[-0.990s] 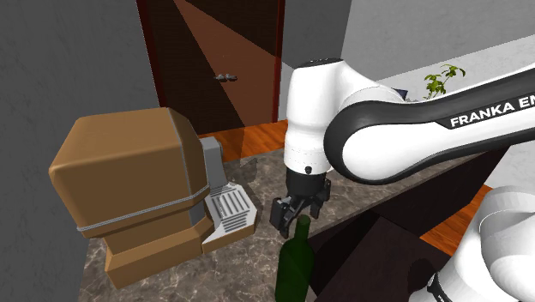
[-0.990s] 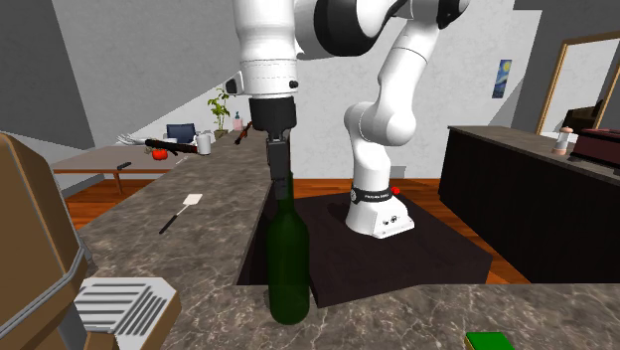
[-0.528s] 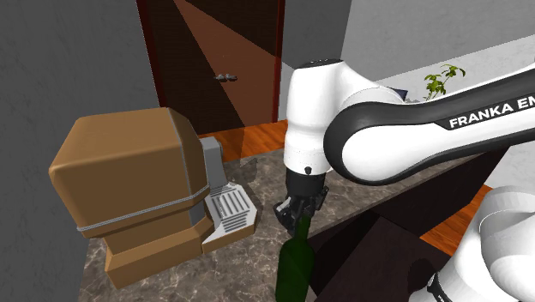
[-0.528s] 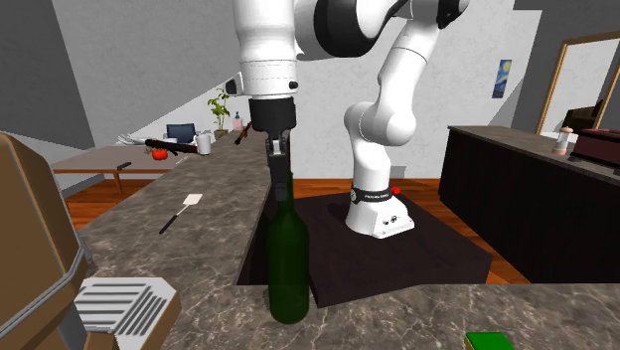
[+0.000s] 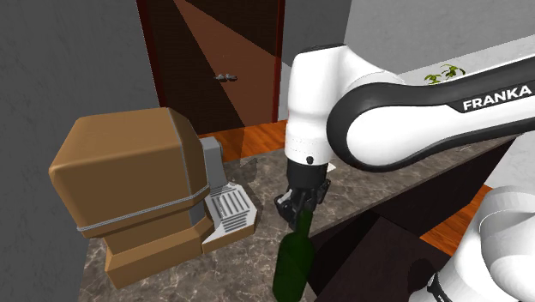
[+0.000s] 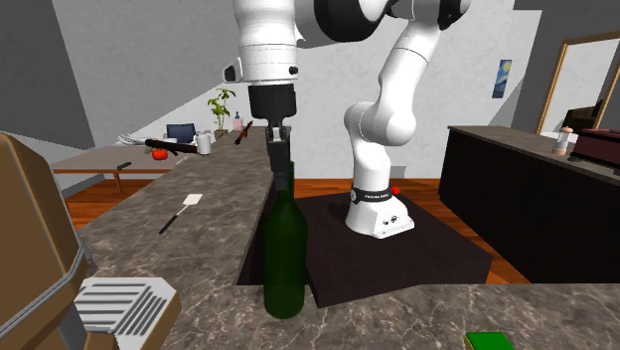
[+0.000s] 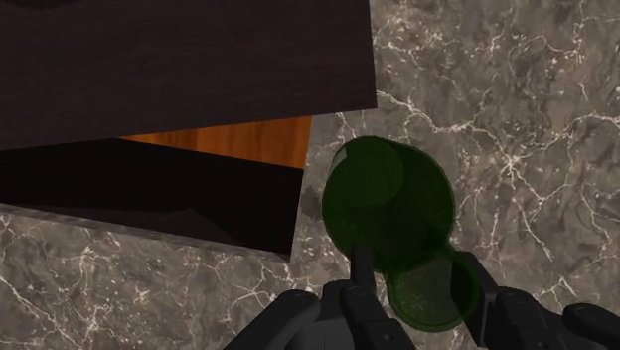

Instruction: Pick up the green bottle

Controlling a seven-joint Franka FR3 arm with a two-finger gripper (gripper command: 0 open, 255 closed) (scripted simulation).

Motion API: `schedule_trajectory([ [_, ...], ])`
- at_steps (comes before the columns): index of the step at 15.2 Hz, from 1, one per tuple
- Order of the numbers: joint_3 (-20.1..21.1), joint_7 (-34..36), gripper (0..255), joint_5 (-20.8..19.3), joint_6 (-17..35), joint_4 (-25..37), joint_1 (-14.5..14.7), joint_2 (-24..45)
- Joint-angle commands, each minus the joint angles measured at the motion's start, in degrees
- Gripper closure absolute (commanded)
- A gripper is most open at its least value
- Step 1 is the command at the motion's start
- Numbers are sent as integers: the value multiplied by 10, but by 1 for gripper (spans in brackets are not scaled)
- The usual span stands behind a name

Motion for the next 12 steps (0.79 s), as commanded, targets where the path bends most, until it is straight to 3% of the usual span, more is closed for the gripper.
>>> schedule_trajectory([
  [1,-3,0,255,-1,-17,12,0,-5],
  [12,-18,2,255,-9,-91,70,-2,-22],
])
